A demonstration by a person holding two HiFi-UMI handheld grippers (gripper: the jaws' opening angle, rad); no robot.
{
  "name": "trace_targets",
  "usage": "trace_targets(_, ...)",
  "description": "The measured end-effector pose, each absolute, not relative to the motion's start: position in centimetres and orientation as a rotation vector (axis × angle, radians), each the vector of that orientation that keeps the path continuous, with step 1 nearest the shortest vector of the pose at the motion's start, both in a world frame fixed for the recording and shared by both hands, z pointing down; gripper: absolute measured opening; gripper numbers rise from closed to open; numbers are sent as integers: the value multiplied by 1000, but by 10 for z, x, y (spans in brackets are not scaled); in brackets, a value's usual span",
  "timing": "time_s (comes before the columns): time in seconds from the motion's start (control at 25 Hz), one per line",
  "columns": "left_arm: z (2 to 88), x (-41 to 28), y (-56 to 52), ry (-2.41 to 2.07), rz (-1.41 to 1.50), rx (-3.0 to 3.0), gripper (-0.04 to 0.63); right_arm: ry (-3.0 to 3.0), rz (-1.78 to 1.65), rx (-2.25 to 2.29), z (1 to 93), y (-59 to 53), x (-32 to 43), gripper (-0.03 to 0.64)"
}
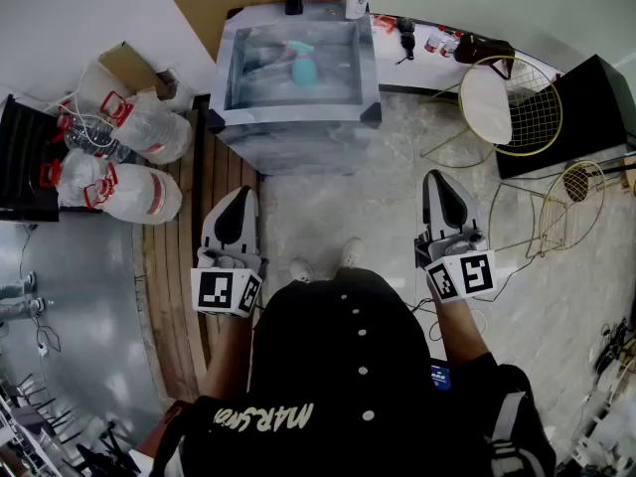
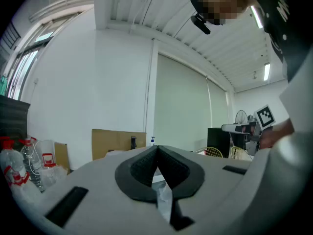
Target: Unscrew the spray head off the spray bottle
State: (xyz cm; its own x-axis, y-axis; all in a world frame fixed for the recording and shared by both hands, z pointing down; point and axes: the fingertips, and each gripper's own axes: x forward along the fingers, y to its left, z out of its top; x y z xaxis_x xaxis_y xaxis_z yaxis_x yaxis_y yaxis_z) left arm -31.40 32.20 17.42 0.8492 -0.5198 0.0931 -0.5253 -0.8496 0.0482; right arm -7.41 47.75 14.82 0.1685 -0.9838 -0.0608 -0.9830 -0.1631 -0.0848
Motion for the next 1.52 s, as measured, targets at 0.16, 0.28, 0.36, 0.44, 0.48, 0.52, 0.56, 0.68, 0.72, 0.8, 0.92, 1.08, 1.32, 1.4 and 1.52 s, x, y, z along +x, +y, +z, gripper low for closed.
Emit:
trace_targets(0.16,174,-307,320,-833,115,2951,25,1972,-17,-2311,148,472,-70,3)
trace_targets(0.28,174,-303,319,-839,124,2952,25,1980,-24,-2305,149,469,-66,3)
trace_targets(0.36,174,-301,320,-845,128,2952,25,1985,-32,-2298,151,468,-63,3)
trace_targets(0.44,173,-298,320,-854,133,2953,25,1987,-37,-2288,152,466,-60,3)
trace_targets(0.48,173,-296,320,-860,135,2953,25,1986,-35,-2279,152,465,-57,3)
trace_targets(0.52,174,-295,320,-868,136,2951,25,1986,-30,-2268,151,464,-55,3)
trace_targets(0.56,174,-293,319,-878,138,2949,25,1987,-26,-2256,151,463,-53,3)
trace_targets(0.68,176,-287,316,-916,148,2947,26,2016,-31,-2235,151,456,-44,3)
trace_targets(0.72,176,-283,316,-921,148,2948,25,2032,-34,-2228,152,454,-42,3)
trace_targets(0.8,174,-274,317,-918,136,2948,25,2067,-37,-2205,153,449,-36,3)
trace_targets(0.92,175,-261,319,-937,142,2960,25,2109,-39,-2170,156,443,-26,3)
trace_targets(1.08,181,-253,317,-984,174,2950,25,2160,-47,-2153,163,433,-15,3)
trace_targets(1.32,192,-243,302,-987,201,2926,25,2220,-51,-2108,168,408,1,3)
trace_targets(1.4,189,-232,291,-977,168,2925,25,2230,-45,-2108,169,393,10,3)
trace_targets(1.52,191,-220,269,-975,149,2935,25,2241,-43,-2109,171,368,21,3)
